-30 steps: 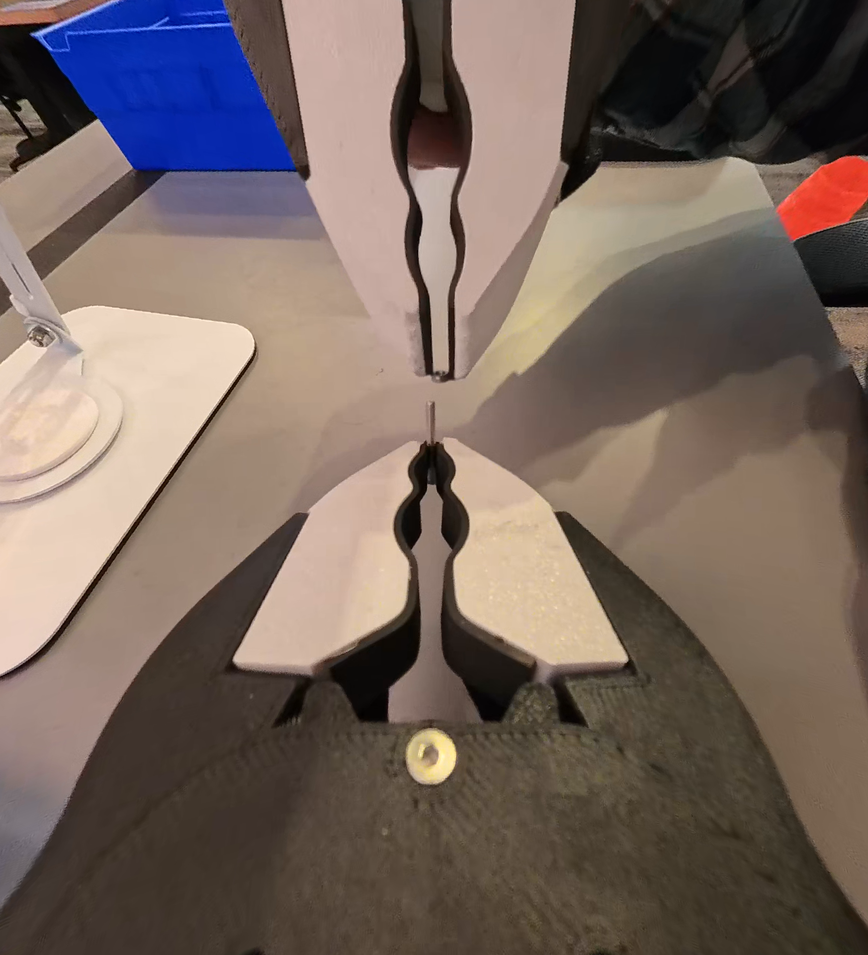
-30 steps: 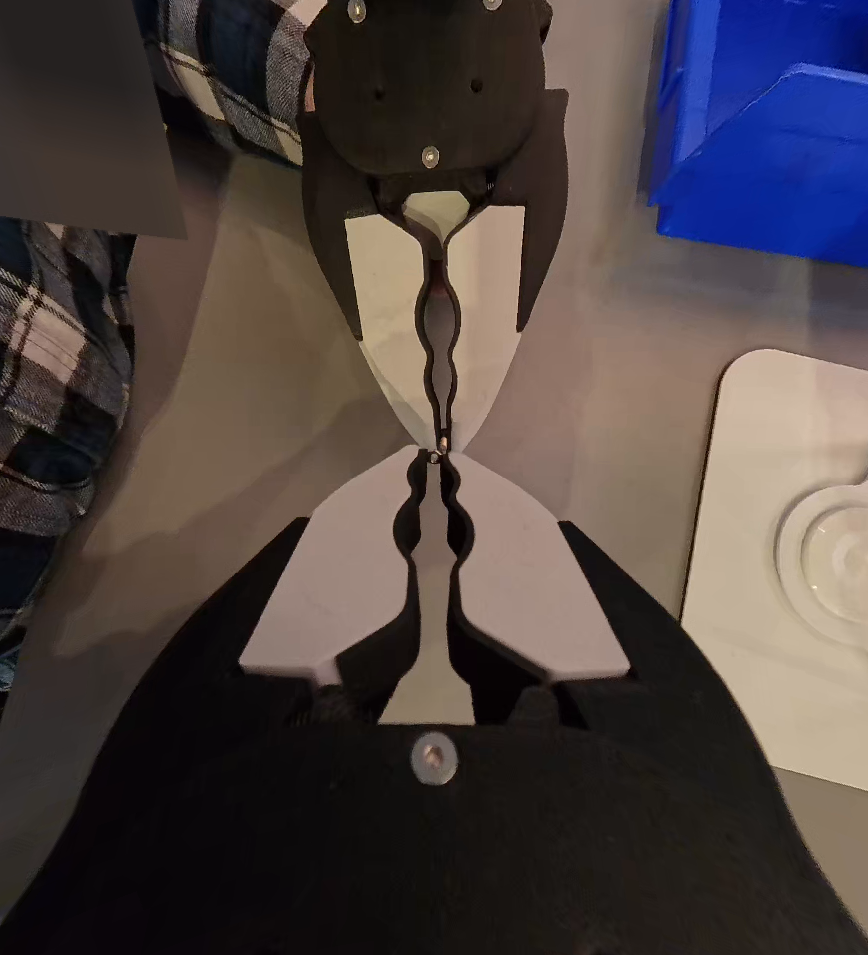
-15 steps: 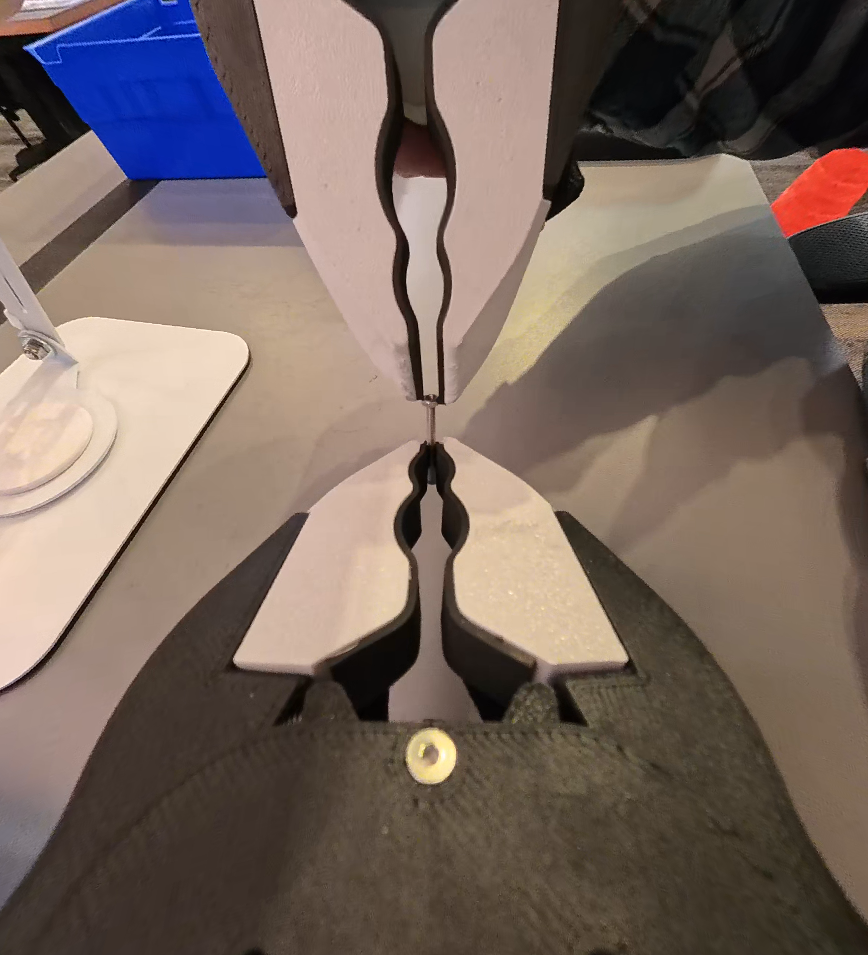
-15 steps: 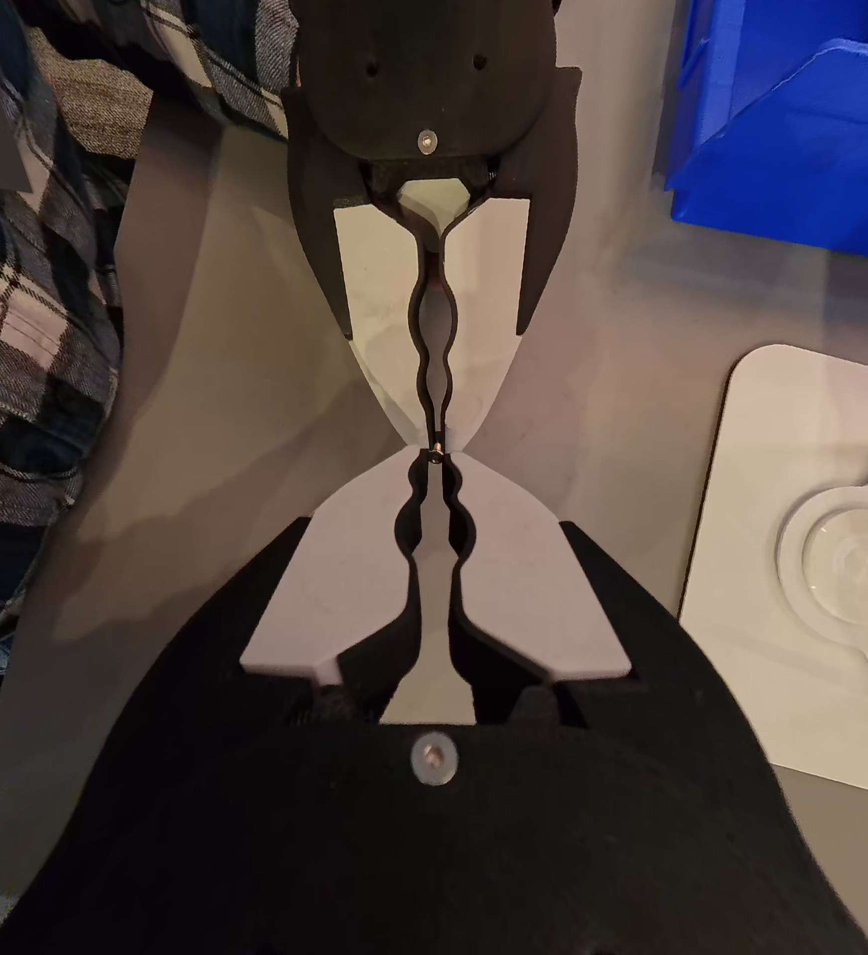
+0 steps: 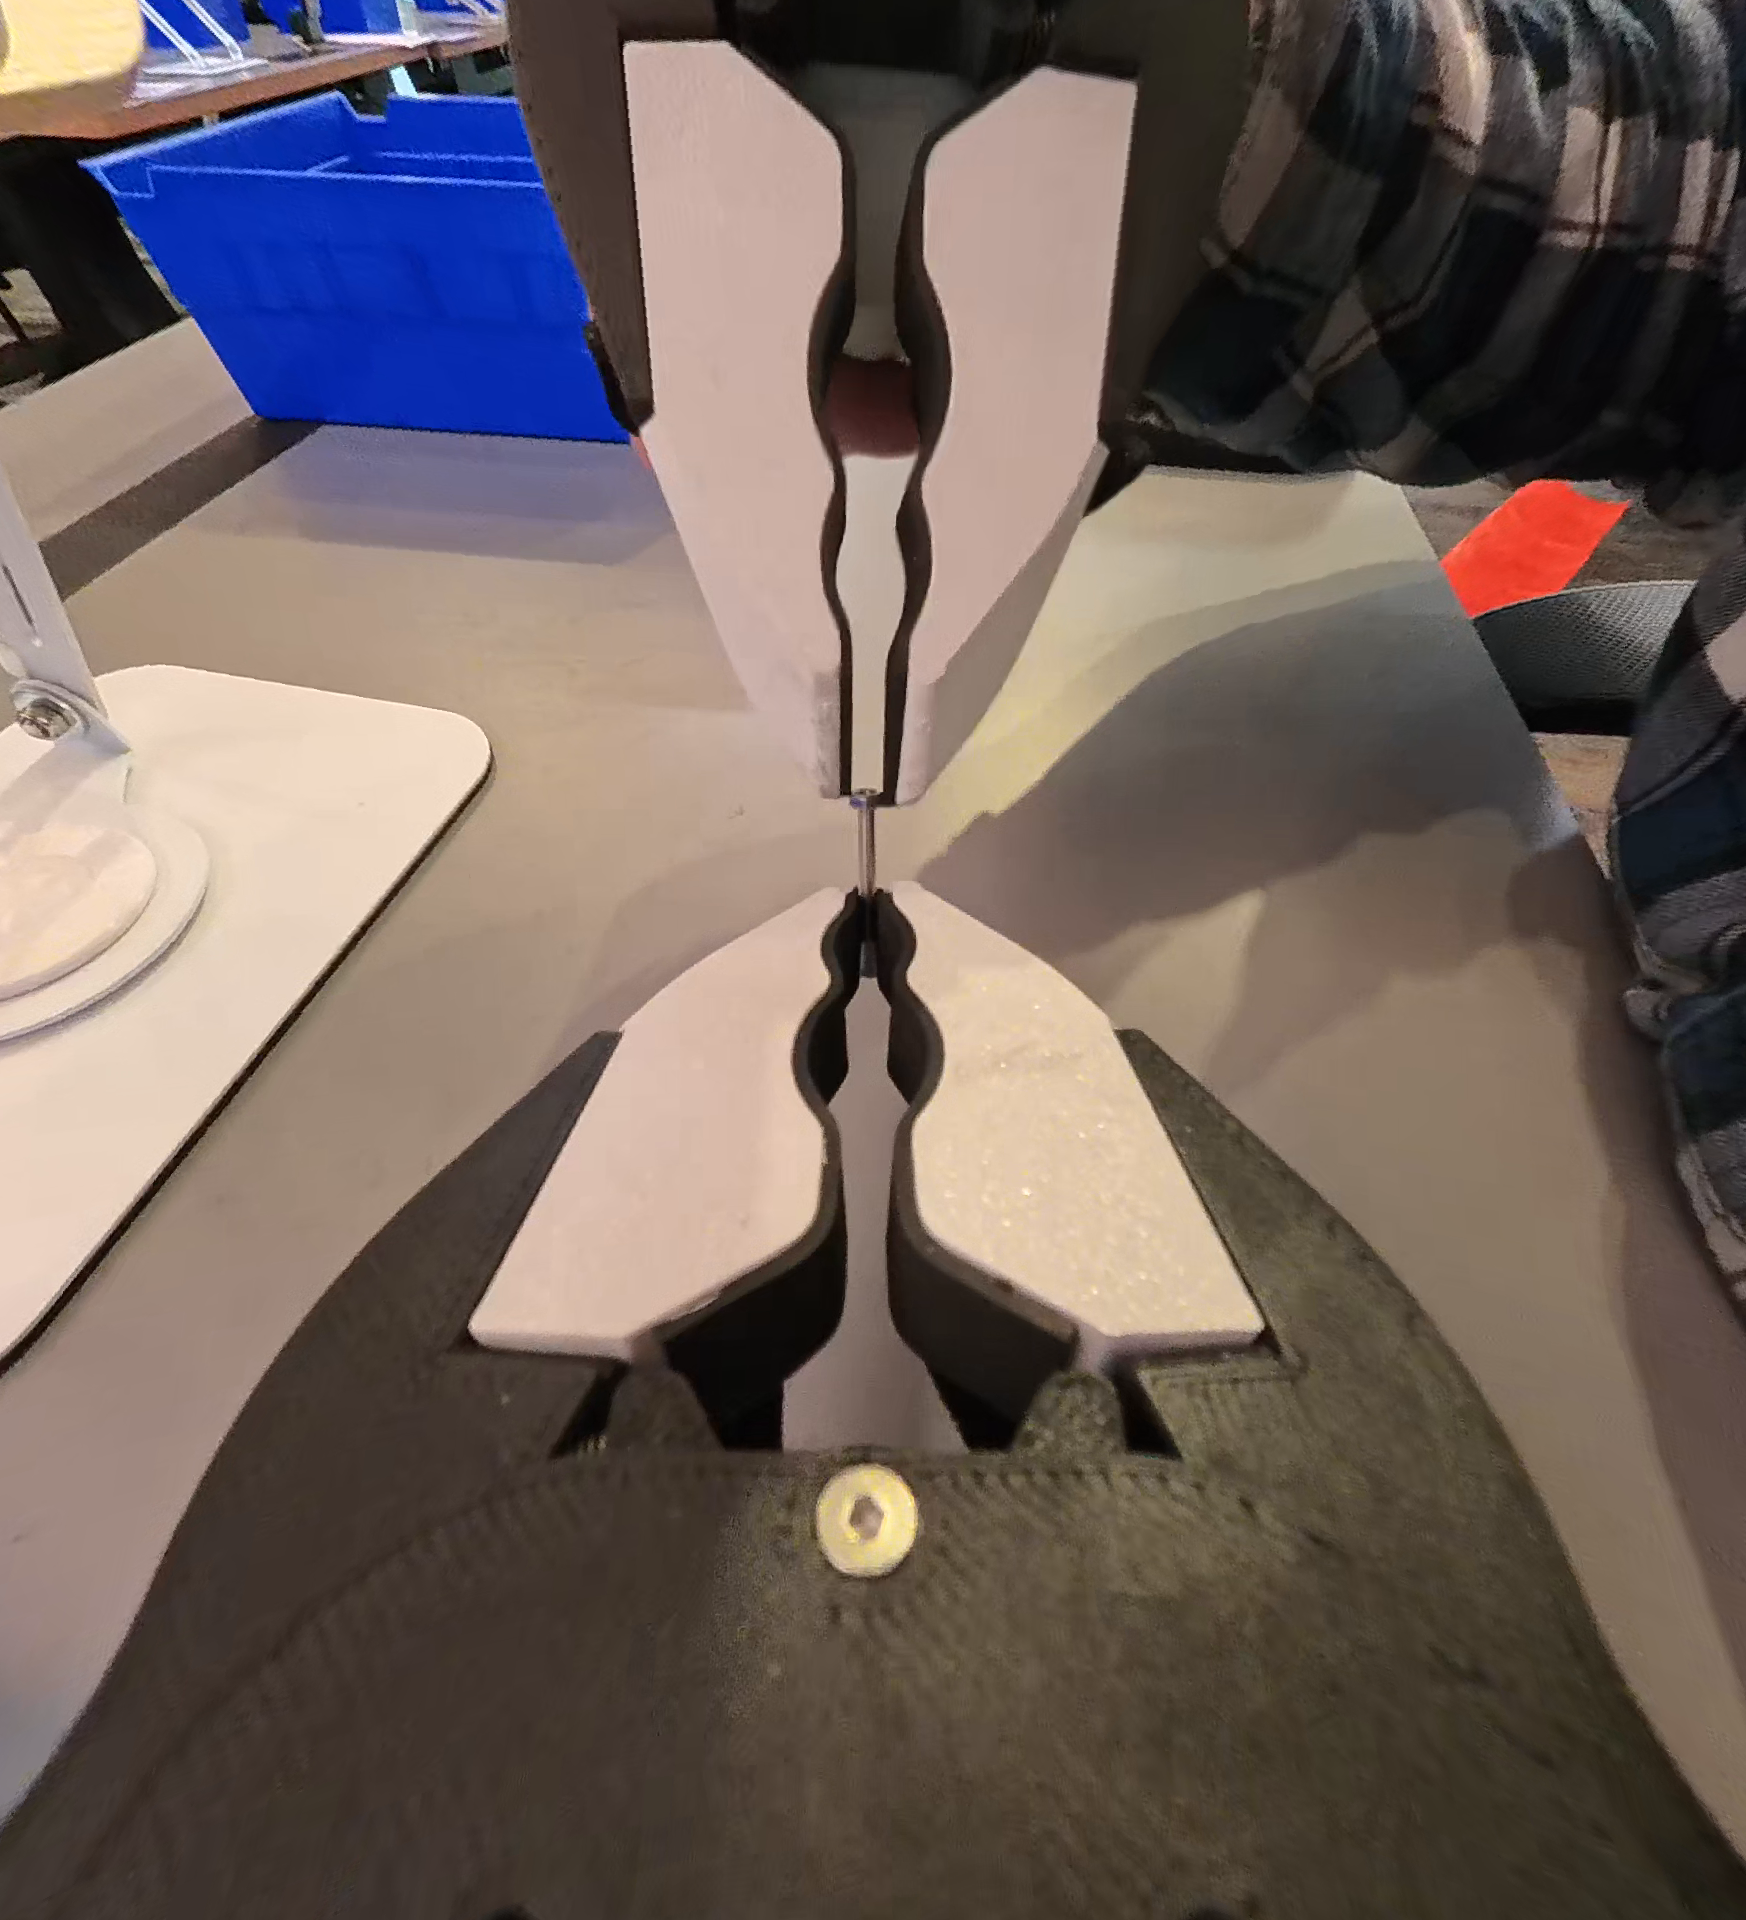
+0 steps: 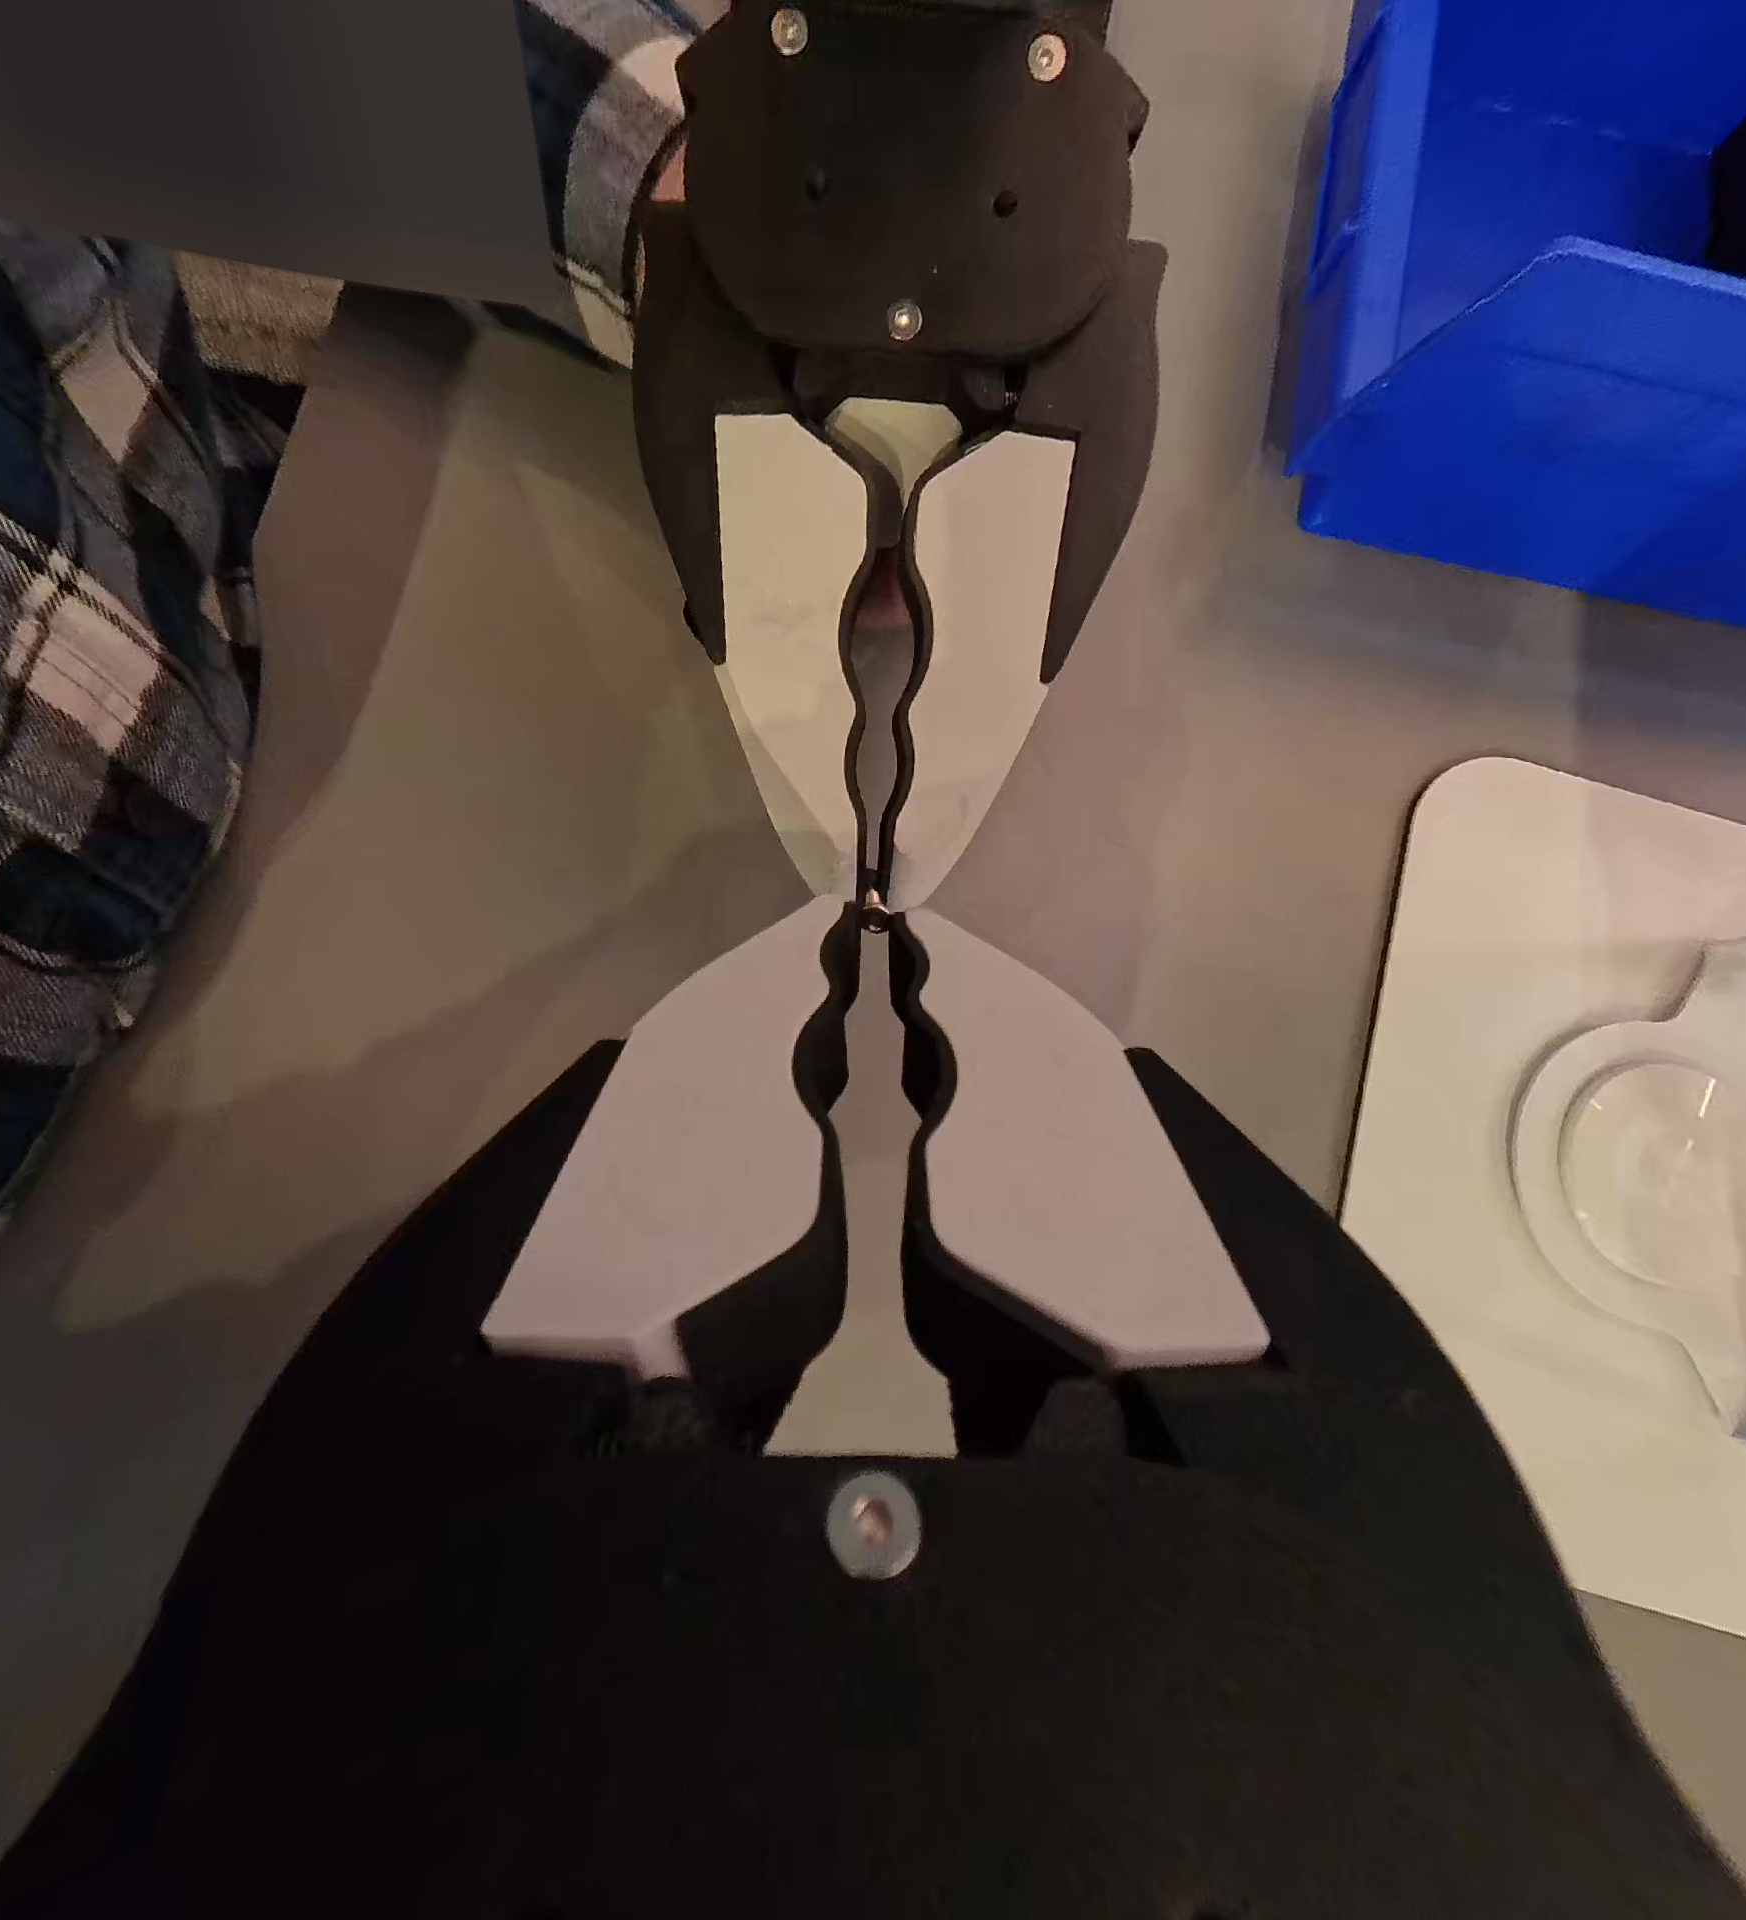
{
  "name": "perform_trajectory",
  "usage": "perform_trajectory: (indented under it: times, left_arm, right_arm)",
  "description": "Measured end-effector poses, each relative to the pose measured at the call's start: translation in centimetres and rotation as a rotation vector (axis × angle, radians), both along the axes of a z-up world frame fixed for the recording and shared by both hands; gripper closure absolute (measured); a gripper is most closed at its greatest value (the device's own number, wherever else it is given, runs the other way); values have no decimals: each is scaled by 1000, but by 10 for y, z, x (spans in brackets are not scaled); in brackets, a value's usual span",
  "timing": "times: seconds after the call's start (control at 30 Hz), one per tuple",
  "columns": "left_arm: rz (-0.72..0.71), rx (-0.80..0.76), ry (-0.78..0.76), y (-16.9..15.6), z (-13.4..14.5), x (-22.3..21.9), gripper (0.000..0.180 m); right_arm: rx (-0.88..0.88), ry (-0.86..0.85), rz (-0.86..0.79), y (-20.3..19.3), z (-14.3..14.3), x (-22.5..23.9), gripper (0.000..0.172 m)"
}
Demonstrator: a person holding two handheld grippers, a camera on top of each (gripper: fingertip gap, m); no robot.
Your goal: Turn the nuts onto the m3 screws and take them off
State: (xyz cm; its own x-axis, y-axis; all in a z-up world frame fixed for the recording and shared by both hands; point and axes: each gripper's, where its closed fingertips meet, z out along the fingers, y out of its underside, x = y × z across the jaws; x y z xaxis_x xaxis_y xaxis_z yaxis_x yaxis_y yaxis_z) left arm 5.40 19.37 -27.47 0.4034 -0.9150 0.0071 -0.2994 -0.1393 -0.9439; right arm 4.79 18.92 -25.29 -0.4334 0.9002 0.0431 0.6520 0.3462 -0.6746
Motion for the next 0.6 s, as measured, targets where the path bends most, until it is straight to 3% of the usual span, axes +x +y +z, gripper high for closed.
perform_trajectory:
  times: [0.6]
  left_arm:
    - [141,150,110,14,3,-1,179]
  right_arm:
    - [-39,44,-162,11,1,2,166]
